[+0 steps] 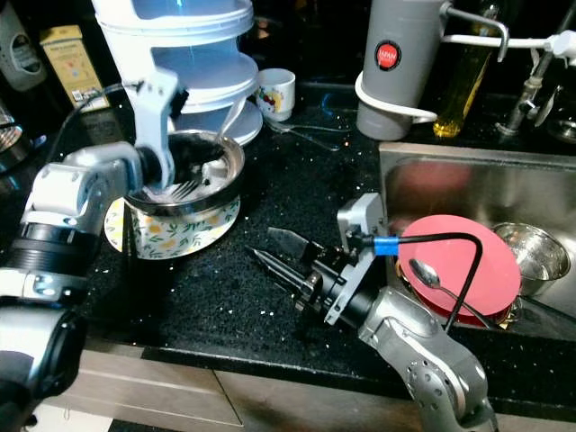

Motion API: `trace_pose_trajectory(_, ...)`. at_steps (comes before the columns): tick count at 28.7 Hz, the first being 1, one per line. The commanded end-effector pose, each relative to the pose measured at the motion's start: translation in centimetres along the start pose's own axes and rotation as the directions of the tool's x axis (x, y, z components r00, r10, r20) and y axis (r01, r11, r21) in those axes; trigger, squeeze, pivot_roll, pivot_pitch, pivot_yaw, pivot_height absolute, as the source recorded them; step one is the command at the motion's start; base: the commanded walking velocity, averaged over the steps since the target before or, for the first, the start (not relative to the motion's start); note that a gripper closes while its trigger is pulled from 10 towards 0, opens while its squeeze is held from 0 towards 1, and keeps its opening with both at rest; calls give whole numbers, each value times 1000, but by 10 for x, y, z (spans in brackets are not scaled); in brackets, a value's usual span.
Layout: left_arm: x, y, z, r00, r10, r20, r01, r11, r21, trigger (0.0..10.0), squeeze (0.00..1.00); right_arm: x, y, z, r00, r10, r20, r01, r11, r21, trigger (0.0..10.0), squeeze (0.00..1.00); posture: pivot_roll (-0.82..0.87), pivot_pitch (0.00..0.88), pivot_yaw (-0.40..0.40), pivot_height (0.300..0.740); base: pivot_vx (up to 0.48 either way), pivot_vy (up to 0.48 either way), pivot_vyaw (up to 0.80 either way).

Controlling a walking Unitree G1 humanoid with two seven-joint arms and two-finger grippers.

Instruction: Kitchen organization

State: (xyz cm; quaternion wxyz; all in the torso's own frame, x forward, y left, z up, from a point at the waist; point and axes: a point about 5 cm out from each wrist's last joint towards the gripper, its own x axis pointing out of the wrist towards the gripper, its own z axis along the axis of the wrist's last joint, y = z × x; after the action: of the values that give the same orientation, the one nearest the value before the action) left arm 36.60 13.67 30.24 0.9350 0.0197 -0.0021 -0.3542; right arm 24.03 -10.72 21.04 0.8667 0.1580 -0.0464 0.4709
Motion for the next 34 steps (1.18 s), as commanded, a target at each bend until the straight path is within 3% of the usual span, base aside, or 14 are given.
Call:
trace_pose_trajectory(1, -3, -9, 12, 997, -56, 62, 56, 998, -1, 0, 0, 0, 0, 4, 1000, 1, 28, -1, 1000, 16, 10000, 0, -72, 54, 4, 740, 0, 0, 0)
trace_pose_trajectory(3, -8, -19, 29, 987, -92, 132, 89, 996, 26, 0, 0, 0, -2, 8, 998, -12, 66, 10, 1000, 29, 10000, 0, -71, 49, 4, 740, 0, 0, 0)
trace_pose_trajectory(7, -15, -23, 43, 978, -86, 191, 74, 995, 66, 0, 0, 1, -11, 17, 988, -73, 133, 66, 996, 57, 10000, 0, -65, 46, 4, 740, 0, 0, -186)
trace_pose_trajectory(8, -16, -22, 45, 976, -76, 204, 60, 995, 84, 1922, 0, 0, -15, 19, 984, -97, 152, 87, 994, 67, 10000, 0, -63, 43, 5, 740, 0, 0, -800)
trace_pose_trajectory(9, -16, -22, 45, 976, -76, 204, 60, 995, 84, 1922, 0, 0, -15, 19, 984, -97, 152, 87, 994, 67, 10000, 0, -63, 43, 5, 740, 0, 0, -800)
trace_pose_trajectory(10, -17, -23, 46, 973, -71, 218, 50, 994, 99, 10000, 0, 0, -20, 22, 977, -127, 170, 116, 991, 73, 10000, 0, -63, 43, 7, 740, 0, 0, -800)
trace_pose_trajectory(18, -14, -27, 33, 961, -13, 275, -15, 995, 98, 10000, 0, -5, -41, 31, 935, -267, 234, 253, 964, 88, 10000, 0, -66, 31, 9, 740, 0, 0, -800)
trace_pose_trajectory(27, -9, -40, 20, 960, -54, 276, 23, 993, 114, 10000, 0, -8, -48, 32, 922, -313, 229, 302, 950, 83, 10000, 0, -71, 27, 9, 740, 0, 0, -800)
trace_pose_trajectory(31, -2, -42, 0, 975, -53, 216, 23, 990, 140, 10000, 0, -8, -51, 31, 916, -336, 218, 328, 942, 72, 10000, 0, -75, 24, 10, 740, 0, 0, -800)
trace_pose_trajectory(34, -1, -41, -3, 978, -48, 203, 20, 990, 140, 10000, 0, -8, -51, 31, 916, -339, 216, 331, 941, 70, 10000, 0, -75, 24, 11, 740, 0, 0, -800)
